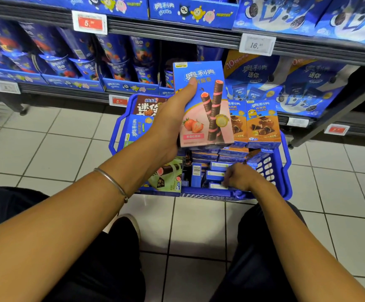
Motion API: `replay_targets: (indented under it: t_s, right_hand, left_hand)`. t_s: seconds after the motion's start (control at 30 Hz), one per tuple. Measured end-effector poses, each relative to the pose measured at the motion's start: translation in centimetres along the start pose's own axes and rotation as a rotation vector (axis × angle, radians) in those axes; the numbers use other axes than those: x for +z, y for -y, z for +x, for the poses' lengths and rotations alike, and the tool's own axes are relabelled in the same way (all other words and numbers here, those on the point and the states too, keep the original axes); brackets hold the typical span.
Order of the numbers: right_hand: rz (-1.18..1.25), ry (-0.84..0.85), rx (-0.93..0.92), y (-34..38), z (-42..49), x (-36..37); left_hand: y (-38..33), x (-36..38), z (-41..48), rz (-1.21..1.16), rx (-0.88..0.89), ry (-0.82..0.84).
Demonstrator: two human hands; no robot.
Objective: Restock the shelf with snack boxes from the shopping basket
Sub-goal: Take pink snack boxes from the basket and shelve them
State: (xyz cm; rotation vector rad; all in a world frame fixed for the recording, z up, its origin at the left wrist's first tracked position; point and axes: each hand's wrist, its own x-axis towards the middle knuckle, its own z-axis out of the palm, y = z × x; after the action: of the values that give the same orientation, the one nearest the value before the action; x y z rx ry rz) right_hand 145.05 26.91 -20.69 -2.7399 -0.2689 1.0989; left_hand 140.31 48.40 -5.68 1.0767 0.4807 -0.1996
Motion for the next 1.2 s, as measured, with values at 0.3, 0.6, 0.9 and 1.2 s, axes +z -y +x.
replay_targets:
  t_s: [0.3,0.6,0.9,1.2]
  right_hand:
    - [-0.012,0.091,-0.064,-0.4,-0.3,-1.1]
    - [-0.134,0.312,-0.037,1.0,-1.1,-0.8]
    - [0.098,0.140,-0.088,-0.7,-3.0,-1.2]
    - [0.482,0.022,-0.330,-1.5,-4.7,-1.1]
  left_hand:
    - [-0.1,0.2,-0.4,-0.025,-0.031,0.015]
    - [-0.2,-0.1,-0.6,-0.009,-0.053,0.025]
    - [-0.1,-0.3,0.1,0.041,-0.045,0.035]
    - [-0.5,-0.7,0.3,0.038,-0.020,0.057]
